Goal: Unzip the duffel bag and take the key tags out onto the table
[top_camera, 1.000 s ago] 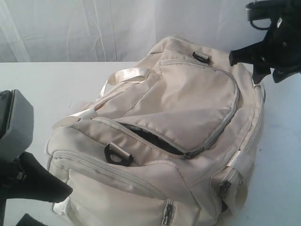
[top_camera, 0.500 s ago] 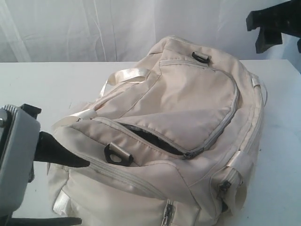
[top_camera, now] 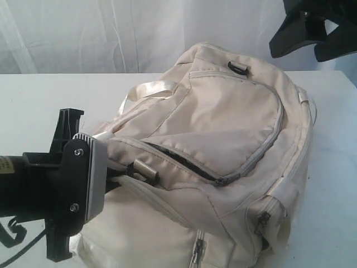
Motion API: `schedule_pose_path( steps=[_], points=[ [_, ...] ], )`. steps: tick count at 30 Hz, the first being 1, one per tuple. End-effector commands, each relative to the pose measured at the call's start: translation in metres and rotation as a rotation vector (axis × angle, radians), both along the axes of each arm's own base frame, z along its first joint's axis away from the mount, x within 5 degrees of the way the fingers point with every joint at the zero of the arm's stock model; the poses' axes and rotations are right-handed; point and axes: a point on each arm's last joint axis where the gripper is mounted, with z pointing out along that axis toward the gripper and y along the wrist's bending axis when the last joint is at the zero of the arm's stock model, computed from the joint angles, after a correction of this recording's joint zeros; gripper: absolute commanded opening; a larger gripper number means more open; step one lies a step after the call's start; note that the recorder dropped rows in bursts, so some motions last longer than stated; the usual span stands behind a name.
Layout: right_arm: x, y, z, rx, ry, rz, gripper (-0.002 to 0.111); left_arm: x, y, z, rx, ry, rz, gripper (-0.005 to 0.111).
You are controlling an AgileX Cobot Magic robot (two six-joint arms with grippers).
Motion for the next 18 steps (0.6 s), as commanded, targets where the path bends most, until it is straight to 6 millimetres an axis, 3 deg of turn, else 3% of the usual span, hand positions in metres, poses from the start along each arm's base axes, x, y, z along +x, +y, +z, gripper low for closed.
schedule_pose_path(
  steps=[1, 10, 15, 18],
  points=[
    [-0.006, 0.005, 0.005, 0.052, -0.001, 0.091, 0.066, 0.023, 0.023, 0.001, 0.051, -0.101, 0.105, 0.000],
    [-0.017, 0.018, 0.003, 0.095, 0.028, 0.254, 0.066, 0.037, 0.037, 0.009, 0.193, -0.331, 0.108, 0.000],
    [-0.026, 0.033, -0.021, 0.084, 0.089, 0.359, 0.066, 0.045, 0.042, 0.020, 0.173, -0.455, 0.206, 0.000],
    [-0.029, 0.043, -0.035, 0.100, 0.081, 0.411, 0.065, 0.045, 0.043, 0.019, 0.132, -0.409, 0.243, 0.008]
  ],
)
